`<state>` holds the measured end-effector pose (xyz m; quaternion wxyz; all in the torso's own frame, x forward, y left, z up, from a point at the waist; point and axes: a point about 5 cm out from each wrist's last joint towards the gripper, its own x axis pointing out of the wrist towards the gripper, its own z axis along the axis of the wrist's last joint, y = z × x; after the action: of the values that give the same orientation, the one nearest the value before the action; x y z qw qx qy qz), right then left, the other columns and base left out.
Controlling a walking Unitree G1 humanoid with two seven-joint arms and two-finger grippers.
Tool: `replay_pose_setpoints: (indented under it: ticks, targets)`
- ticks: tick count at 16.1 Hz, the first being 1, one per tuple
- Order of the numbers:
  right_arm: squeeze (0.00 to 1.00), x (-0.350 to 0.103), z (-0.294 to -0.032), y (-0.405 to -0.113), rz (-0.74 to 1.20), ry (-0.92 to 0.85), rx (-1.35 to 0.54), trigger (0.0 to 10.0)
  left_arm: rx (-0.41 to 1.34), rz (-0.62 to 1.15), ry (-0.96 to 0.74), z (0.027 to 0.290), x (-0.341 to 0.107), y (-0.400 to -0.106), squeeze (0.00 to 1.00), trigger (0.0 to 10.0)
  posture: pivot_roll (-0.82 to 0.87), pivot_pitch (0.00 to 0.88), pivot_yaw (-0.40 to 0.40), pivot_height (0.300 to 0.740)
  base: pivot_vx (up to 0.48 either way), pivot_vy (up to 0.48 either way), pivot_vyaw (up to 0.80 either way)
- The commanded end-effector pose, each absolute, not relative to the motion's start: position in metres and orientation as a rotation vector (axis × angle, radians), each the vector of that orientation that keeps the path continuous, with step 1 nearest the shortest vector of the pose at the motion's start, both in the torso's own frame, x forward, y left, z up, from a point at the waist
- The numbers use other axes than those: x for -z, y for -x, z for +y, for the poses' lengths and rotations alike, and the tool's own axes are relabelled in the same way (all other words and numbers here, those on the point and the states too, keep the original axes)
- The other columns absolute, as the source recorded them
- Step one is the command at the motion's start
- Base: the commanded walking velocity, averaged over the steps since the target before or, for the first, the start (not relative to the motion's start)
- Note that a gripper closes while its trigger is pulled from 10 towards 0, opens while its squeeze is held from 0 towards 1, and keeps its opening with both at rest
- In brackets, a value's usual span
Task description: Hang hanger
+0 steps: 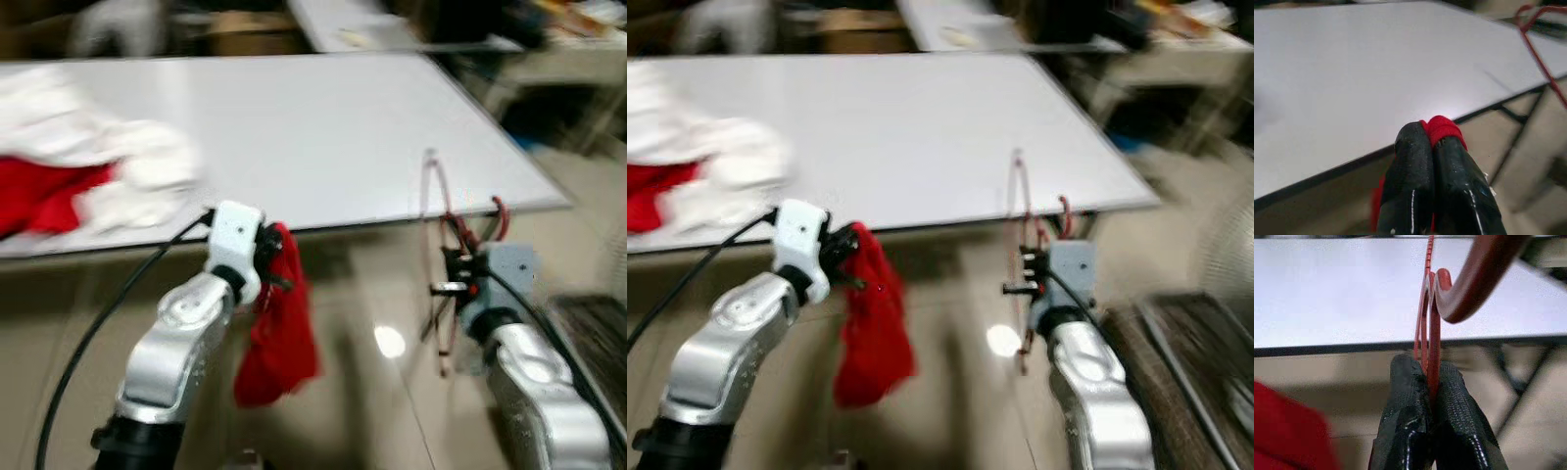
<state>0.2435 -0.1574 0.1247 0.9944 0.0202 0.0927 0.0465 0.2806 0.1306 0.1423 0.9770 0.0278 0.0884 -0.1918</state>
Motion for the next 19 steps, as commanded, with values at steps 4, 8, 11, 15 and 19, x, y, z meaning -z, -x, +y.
replay_pose_setpoints:
  ticks: [4,8,11,15,19]
  targets:
    - [0.00,-0.1307,-0.1639,-0.2474,0.166,-0.016,-0.087,10.0,0.389,0.135,-0.057,0.1270,-0.1505,-0.2846,0.00,10.0,-0.03,0.049,-0.017,0.740,0.292,0.000,0.00]
    - [0.00,-0.1322,-0.1645,-0.2513,0.159,-0.009,-0.094,10.0,0.376,0.116,-0.057,0.1276,-0.1547,-0.2899,0.00,10.0,-0.02,0.041,-0.029,0.740,0.291,0.000,0.00]
    - [0.00,-0.1291,-0.1650,-0.2509,0.179,-0.040,-0.089,10.0,0.373,0.110,-0.055,0.1253,-0.1554,-0.2894,0.00,10.0,-0.02,0.046,-0.040,0.740,0.290,0.000,0.00]
    - [0.00,-0.1278,-0.1643,-0.2511,0.197,-0.063,-0.093,10.0,0.366,0.110,-0.049,0.1262,-0.1539,-0.2882,0.00,10.0,-0.02,0.050,-0.046,0.740,0.291,0.000,-0.80]
    - [0.00,-0.1277,-0.1678,-0.2500,0.191,-0.028,-0.072,10.0,0.372,0.108,-0.052,0.1251,-0.1547,-0.2902,0.00,10.0,-0.03,0.049,-0.033,0.740,0.290,0.000,-0.38]
